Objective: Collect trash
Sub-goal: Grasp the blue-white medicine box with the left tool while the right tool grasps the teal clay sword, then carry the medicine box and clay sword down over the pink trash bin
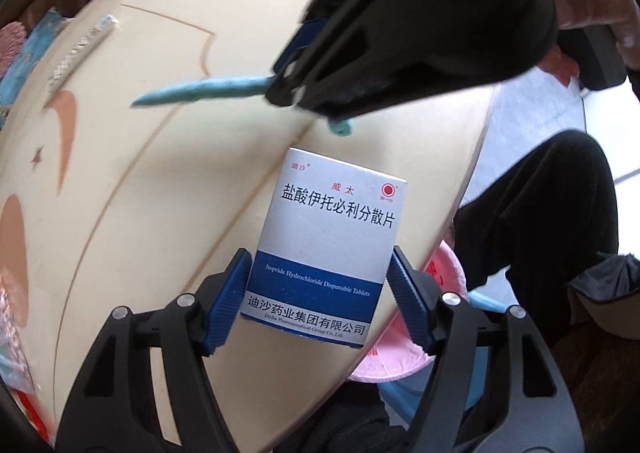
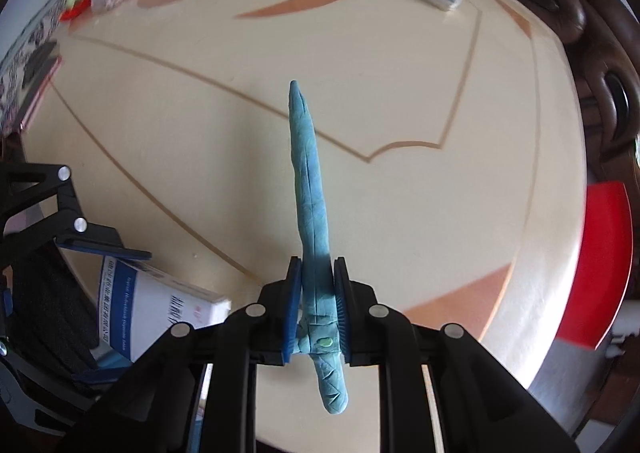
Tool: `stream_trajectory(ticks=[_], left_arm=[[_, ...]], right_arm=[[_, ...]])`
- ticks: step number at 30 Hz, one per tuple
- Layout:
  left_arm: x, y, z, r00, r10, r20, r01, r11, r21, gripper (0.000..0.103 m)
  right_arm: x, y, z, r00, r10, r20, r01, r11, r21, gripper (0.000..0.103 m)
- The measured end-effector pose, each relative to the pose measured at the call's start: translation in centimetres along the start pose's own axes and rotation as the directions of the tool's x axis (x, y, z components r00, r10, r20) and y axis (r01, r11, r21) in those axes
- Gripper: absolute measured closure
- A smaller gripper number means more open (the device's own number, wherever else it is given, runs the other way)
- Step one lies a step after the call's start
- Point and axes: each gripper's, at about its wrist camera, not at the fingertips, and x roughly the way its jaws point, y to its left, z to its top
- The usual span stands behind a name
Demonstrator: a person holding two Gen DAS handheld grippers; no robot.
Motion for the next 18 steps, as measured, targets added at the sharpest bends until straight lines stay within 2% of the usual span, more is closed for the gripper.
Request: stream_trajectory(ticks=[5,10,14,18], left_arm=[[-2.9,0.6,-1.1,0.995,0.064,0.070,-0.056,0.992,-0.109,0.035],[-6.9,1.1,-2.8,0.983,0.130,0.134,-0.095,0.966,-0.241,0.035],[-9.4,-0.2,-5.1,0.968,0.184,0.171,-0.118,0.933,-0.339,0.035],[-11.2,-1.8,-7.2,0.953,0.232,0.195,-0.144,0.913,-0.383,0.035]], right_arm=[[-3.5,-0.5,-1.0,0.997,-0.001,0.083,-0.003,0.999,0.049,0.086],[-7.7,1.2,-3.2,0.986,0.009,0.165,-0.023,0.996,0.087,0.086],[-11.1,3.0,-5.6,0.974,0.024,0.225,-0.047,0.994,0.098,0.086],[-13.9,5.1,-8.2,0.963,0.037,0.267,-0.066,0.993,0.101,0.086]])
